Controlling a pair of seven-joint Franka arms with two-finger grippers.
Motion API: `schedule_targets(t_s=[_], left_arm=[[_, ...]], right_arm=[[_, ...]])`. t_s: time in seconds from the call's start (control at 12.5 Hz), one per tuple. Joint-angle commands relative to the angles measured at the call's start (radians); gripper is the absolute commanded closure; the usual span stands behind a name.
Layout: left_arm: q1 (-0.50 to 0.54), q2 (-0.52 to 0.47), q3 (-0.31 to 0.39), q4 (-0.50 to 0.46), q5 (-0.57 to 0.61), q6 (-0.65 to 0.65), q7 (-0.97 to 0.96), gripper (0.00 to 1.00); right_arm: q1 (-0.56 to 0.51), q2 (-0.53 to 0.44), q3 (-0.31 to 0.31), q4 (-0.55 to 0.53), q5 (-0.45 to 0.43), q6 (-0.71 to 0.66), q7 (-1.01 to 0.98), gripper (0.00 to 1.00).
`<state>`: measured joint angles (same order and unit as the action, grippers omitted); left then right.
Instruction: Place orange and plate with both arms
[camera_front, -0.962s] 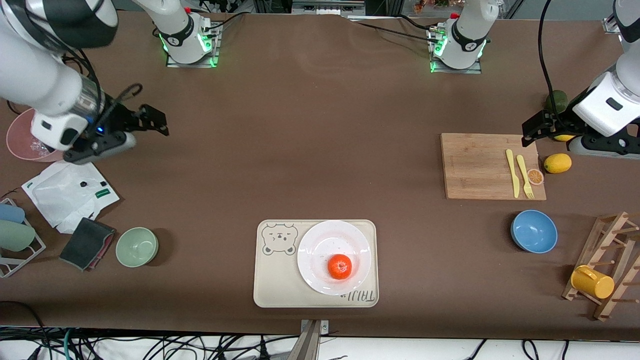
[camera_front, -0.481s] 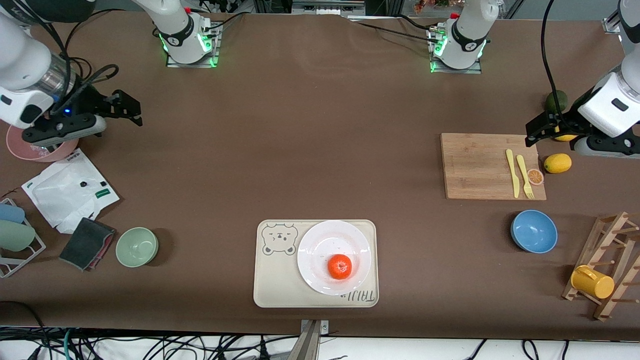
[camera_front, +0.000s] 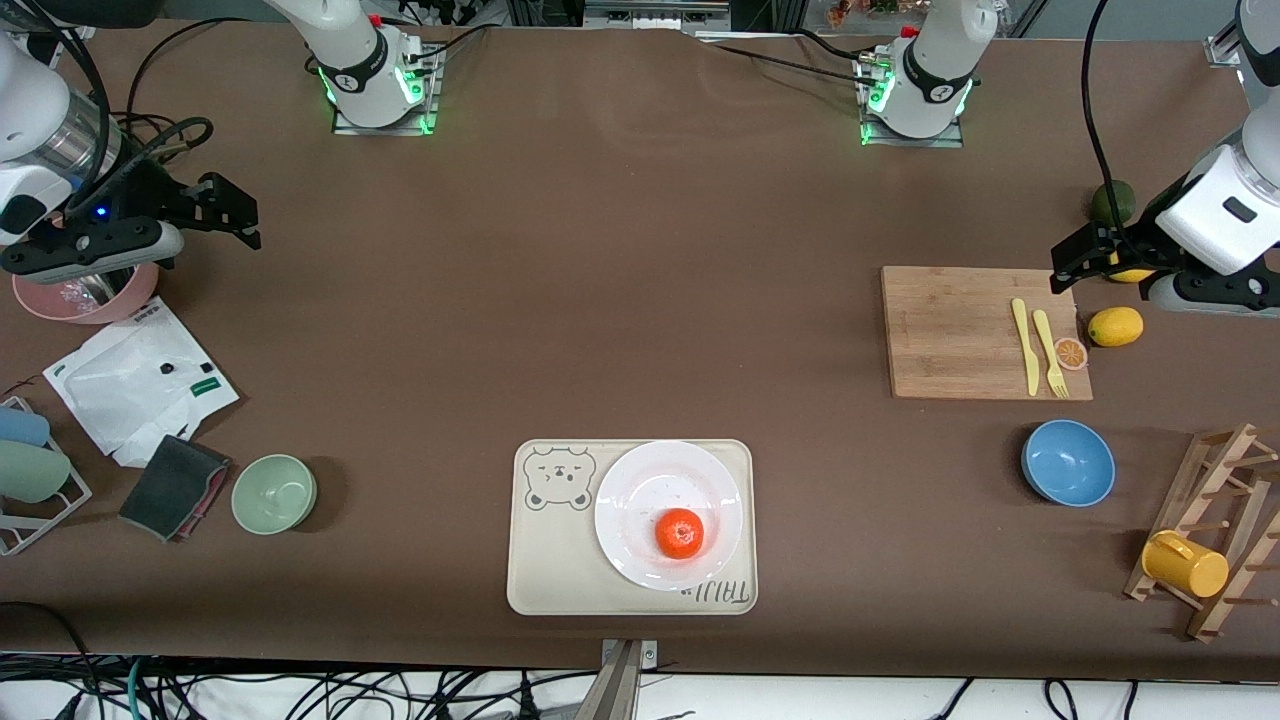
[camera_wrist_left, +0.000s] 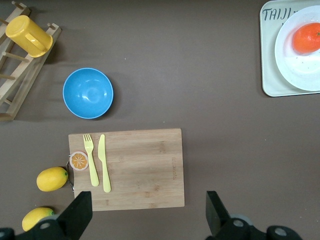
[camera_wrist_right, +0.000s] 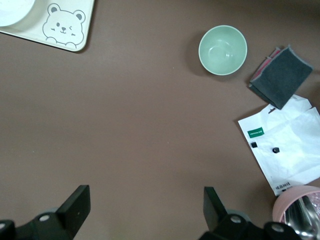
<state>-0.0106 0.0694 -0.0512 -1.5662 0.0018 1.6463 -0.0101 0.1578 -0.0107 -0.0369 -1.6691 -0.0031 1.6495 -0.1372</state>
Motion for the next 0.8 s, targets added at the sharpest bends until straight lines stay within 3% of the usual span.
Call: schedule_targets(t_s=[0.0,0.72], left_arm=[[0.004,-0.008,-0.003,0.005,-0.008,-0.014,-0.005,0.00],[0.004,-0.008,-0.003,0.005,-0.008,-0.014,-0.007,0.00]], right_arm=[[-0.006,-0.003,-0.003,0.045,-0.035,-0.048,0.007,0.00],[-0.004,0.011,-0.006,0.054,-0.026,-0.065,-0.005,0.00]])
